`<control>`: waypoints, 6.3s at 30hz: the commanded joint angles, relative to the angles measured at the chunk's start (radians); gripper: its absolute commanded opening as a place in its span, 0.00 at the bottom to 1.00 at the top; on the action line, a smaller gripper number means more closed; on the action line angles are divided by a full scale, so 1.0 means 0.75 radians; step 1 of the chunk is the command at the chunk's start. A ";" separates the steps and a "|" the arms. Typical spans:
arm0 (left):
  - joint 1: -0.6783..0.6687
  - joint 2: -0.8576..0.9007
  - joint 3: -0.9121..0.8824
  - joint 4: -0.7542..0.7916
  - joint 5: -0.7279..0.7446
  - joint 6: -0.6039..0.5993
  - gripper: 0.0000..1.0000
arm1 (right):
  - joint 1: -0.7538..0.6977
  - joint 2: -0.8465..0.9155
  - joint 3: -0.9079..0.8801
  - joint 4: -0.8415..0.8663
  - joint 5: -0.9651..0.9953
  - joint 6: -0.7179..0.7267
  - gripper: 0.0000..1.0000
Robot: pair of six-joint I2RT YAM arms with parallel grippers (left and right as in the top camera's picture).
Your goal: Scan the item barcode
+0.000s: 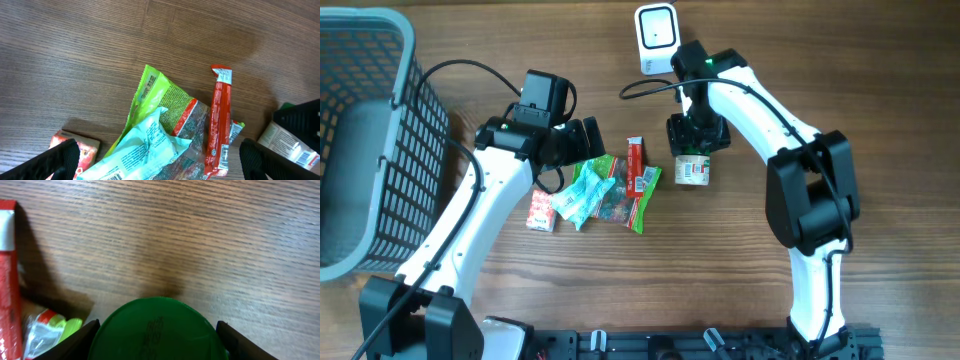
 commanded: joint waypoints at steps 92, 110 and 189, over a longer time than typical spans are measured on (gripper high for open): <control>0.004 -0.005 0.016 0.000 -0.018 0.025 1.00 | -0.035 -1.061 -0.642 0.399 -0.027 -0.213 1.00; 0.004 -0.005 0.016 0.000 -0.018 0.025 1.00 | -0.076 -0.501 -0.655 0.289 -0.030 -0.244 0.99; 0.004 -0.005 0.016 0.000 -0.018 0.025 1.00 | -0.010 -0.538 0.422 -0.171 -0.148 -0.138 0.63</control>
